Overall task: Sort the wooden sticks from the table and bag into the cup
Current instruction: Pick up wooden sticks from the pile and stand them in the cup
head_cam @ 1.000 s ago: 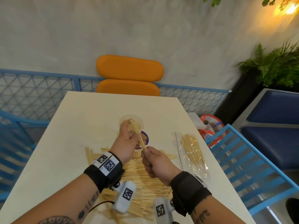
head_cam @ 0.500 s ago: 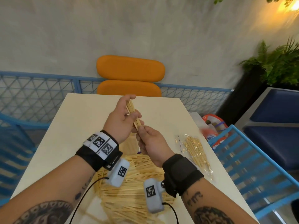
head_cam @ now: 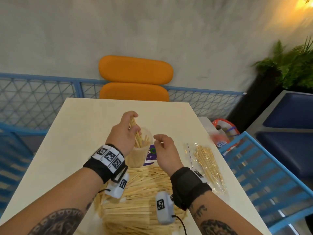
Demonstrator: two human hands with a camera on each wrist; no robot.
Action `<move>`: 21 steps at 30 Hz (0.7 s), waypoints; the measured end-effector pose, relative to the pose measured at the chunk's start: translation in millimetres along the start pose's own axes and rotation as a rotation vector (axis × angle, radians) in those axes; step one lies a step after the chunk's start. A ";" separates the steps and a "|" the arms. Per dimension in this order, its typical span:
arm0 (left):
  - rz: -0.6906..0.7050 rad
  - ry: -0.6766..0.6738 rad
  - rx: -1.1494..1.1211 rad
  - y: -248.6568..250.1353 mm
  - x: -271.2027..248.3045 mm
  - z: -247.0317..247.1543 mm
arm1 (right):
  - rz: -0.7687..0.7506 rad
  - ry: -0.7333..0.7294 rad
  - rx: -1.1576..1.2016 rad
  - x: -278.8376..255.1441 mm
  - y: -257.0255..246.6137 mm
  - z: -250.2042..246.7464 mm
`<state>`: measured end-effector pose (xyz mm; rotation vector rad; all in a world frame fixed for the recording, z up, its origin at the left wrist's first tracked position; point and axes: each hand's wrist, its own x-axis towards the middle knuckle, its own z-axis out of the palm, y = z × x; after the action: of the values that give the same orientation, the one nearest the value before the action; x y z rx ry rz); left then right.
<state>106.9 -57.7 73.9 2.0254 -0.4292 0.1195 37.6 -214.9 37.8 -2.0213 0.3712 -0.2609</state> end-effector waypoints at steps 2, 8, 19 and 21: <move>-0.014 -0.129 0.084 -11.1 -5.6 10.1 | -0.016 -0.014 -0.014 -0.2 1.7 2.3; 0.127 -0.281 0.428 -23.5 -13.6 21.3 | -0.063 -0.013 -0.051 -1.7 4.5 5.1; 0.145 -0.142 0.107 -30.2 -24.9 2.9 | 0.017 0.098 -0.173 -20.2 28.0 -7.7; 0.114 -0.025 0.062 -33.9 -29.0 -9.9 | 0.053 0.006 -0.305 -27.6 31.5 -6.0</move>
<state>92.8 -27.7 42.6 2.0652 -0.5630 0.1800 5.3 -223.3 11.9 -2.3056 0.4914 -0.1862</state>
